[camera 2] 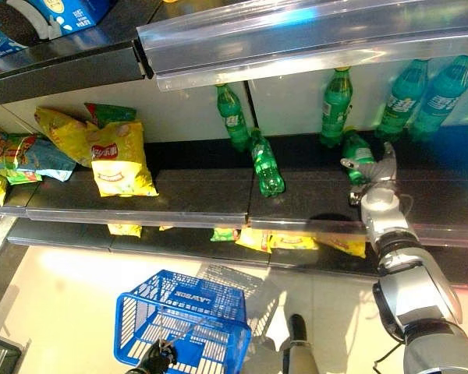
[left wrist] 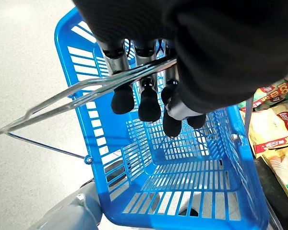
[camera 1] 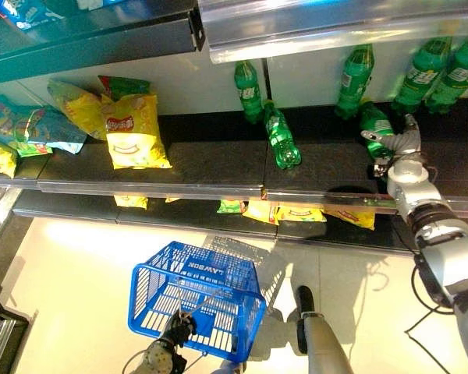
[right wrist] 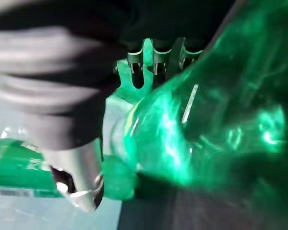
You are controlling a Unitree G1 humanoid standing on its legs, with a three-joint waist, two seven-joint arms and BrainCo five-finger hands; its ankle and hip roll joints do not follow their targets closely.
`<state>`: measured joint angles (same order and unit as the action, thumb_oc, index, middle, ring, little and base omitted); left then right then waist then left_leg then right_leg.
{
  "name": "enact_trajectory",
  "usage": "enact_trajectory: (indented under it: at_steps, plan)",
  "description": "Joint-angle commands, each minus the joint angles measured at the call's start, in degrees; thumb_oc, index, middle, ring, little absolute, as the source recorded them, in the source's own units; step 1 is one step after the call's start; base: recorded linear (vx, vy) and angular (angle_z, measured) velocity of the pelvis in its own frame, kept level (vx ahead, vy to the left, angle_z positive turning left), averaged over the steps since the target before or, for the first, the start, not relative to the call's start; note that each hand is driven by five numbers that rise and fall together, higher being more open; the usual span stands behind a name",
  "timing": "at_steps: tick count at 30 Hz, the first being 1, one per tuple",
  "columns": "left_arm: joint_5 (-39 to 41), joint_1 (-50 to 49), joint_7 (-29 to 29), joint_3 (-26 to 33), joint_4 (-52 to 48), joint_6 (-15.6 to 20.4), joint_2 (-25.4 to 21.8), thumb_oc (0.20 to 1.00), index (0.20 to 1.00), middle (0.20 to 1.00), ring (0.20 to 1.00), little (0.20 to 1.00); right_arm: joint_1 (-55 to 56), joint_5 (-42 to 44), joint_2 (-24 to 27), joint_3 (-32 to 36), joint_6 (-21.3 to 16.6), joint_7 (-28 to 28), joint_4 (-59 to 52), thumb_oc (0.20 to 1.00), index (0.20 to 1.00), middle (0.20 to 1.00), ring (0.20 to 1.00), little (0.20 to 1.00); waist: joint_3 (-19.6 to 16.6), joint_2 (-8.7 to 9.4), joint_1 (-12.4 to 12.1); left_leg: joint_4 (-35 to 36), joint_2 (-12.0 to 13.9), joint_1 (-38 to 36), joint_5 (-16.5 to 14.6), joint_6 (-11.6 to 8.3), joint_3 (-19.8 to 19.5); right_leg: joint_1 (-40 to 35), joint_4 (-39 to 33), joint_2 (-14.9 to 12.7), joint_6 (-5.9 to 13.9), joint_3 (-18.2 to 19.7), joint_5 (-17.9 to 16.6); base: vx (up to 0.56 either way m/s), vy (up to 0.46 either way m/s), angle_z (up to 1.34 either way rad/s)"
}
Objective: Pick up the snacks into the basket
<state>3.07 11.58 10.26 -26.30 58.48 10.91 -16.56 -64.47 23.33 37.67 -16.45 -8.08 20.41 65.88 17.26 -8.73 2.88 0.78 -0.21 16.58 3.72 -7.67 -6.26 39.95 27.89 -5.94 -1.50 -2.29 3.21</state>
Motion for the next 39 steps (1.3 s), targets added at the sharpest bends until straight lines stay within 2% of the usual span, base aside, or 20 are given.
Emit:
enact_trajectory:
  at_steps: [1, 17, 24, 29, 32, 33, 34, 35, 36, 37, 39]
  plan:
    - [-1.36, -0.33, 1.22, 0.1, 0.92, 0.0, -2.92, 0.2, 0.2, 0.2, 0.2, 0.2, -3.07, -0.11, 1.86, -2.41, -1.83, 0.28, -0.16, 1.0, 1.0, 1.0, 1.0, 1.0, 3.13, 2.87, -0.03, -3.91, -2.53, -3.62, -4.18, 1.19, 0.04, -7.01, -12.39, -1.43, 8.08, 3.22, -3.33, 0.0, 0.0, 0.0]
    - [-1.87, -1.06, 0.99, -0.88, 0.26, -0.2, -2.47, 0.2, 0.2, 0.2, 0.2, 0.2, -2.62, -1.85, 3.02, -2.28, -0.73, 0.59, 1.57, 1.0, 1.0, 1.0, 1.0, 1.0, 3.9, 0.1, 0.44, -3.93, -2.57, -3.02, -3.34, 0.42, 0.67, -6.15, -10.93, -1.89, 7.75, 3.45, -2.52, 0.0, 0.0, 0.0]
    - [-2.08, -0.15, 1.65, -0.98, 0.72, -0.41, -1.96, 0.2, 0.2, 0.2, 0.2, 0.2, -3.28, -2.7, 1.5, -2.99, -0.56, 1.02, 1.68, 1.0, 1.0, 1.0, 1.0, 1.0, 4.07, 0.27, 0.81, -3.84, -2.43, -3.05, -3.49, 0.51, 0.93, -5.69, -10.77, -1.66, 7.67, 3.64, -2.71, 0.0, 0.0, 0.0]
    - [-1.75, -0.09, 1.85, -0.31, 0.64, -0.19, -2.27, 0.2, 0.2, 0.2, 0.2, 0.2, -3.29, -6.58, 1.22, -5.41, -0.31, 1.03, -0.15, 1.0, 1.0, 1.0, 1.0, 1.0, 4.1, 1.09, 0.87, -4.29, -2.47, -2.95, -3.82, 0.63, 1.25, -5.62, -11.03, -1.62, 7.73, 3.91, -3.2, 0.0, 0.0, 0.0]
    - [-1.57, -0.37, 2.0, 0.13, 0.55, 0.25, -2.72, 0.2, 0.2, 0.2, 0.2, 0.2, -3.96, -15.78, 2.73, -10.45, 0.83, 1.24, -1.79, 1.0, 1.0, 1.0, 1.0, 1.0, 4.1, 1.93, 0.98, -4.13, -2.41, -2.99, -3.9, 0.61, 1.36, -5.59, -11.53, -1.51, 7.83, 4.02, -3.76, -0.01, -0.001, -0.01]
    - [-1.68, -0.81, 2.23, 0.49, 0.42, 0.8, -3.37, 0.2, 0.2, 0.2, 0.2, 0.2, -6.24, -28.19, 5.29, -18.79, 2.91, 0.83, -3.03, 1.0, 1.0, 1.0, 1.0, 1.0, 4.33, 2.58, 1.12, -4.11, -2.27, -3.11, -4.08, 0.52, 1.49, -5.44, -11.43, -1.37, 7.93, 4.15, -3.88, -0.03, -0.001, -0.04]
    - [-1.69, -0.79, 2.23, 0.53, 0.43, 0.8, -3.36, 0.2, 0.2, 0.2, 0.2, 0.2, -6.31, -28.18, 5.27, -18.83, 2.91, 0.82, -3.0, 1.0, 1.0, 1.0, 1.0, 1.0, 4.21, 2.59, 1.13, -4.08, -2.31, -2.91, -3.95, 0.54, 1.52, -5.34, -11.67, -1.4, 7.95, 4.18, -4.13, -0.03, -0.006, -0.05]
    - [-1.98, -1.32, 2.35, 0.88, 0.26, 1.19, -3.79, 0.2, 0.2, 0.2, 0.2, 0.2, -7.33, -35.28, 6.98, -23.33, 3.84, 1.13, -4.76, 1.0, 1.0, 1.0, 1.0, 1.0, 4.35, 3.01, 1.29, -4.04, -2.2, -3.05, -4.09, 0.46, 1.62, -5.32, -11.59, -1.31, 7.99, 4.26, -4.08, -0.02, 0.006, -0.06]
    - [-2.66, -2.74, 2.18, 1.35, -0.53, 1.9, -4.15, 0.2, 0.2, 0.2, 0.2, 0.2, -8.65, -46.67, 9.94, -30.39, 4.93, 0.9, -6.26, 1.0, 1.0, 1.0, 1.0, 1.0, 4.41, 3.39, 1.43, -3.94, -2.07, -3.14, -4.22, 0.36, 1.6, -5.18, -11.54, -1.35, 8.12, 4.28, -4.14, -0.02, 0.005, -0.06]
    - [-2.66, -2.72, 2.18, 1.4, -0.53, 1.9, -4.12, 0.2, 0.2, 0.2, 0.2, 0.2, -8.74, -46.67, 9.91, -30.46, 4.92, 0.9, -6.23, 1.0, 1.0, 1.0, 1.0, 1.0, 4.33, 3.39, 1.47, -3.9, -2.12, -2.98, -4.08, 0.37, 1.61, -5.1, -11.76, -1.39, 8.15, 4.3, -4.37, -0.01, 0.012, -0.05]
    - [-2.94, -3.81, 1.62, 1.59, -1.04, 2.39, -4.38, 0.2, 0.2, 0.2, 0.2, 0.2, -10.67, -54.24, 12.68, -35.76, 5.28, 0.2, -5.09, 1.0, 1.0, 1.0, 1.0, 1.0, 4.16, 3.67, 1.24, -3.91, -2.05, -2.93, -4.15, 0.32, 1.48, -5.0, -11.55, -1.47, 8.22, 4.21, -4.35, -0.01, 0.002, -0.02]
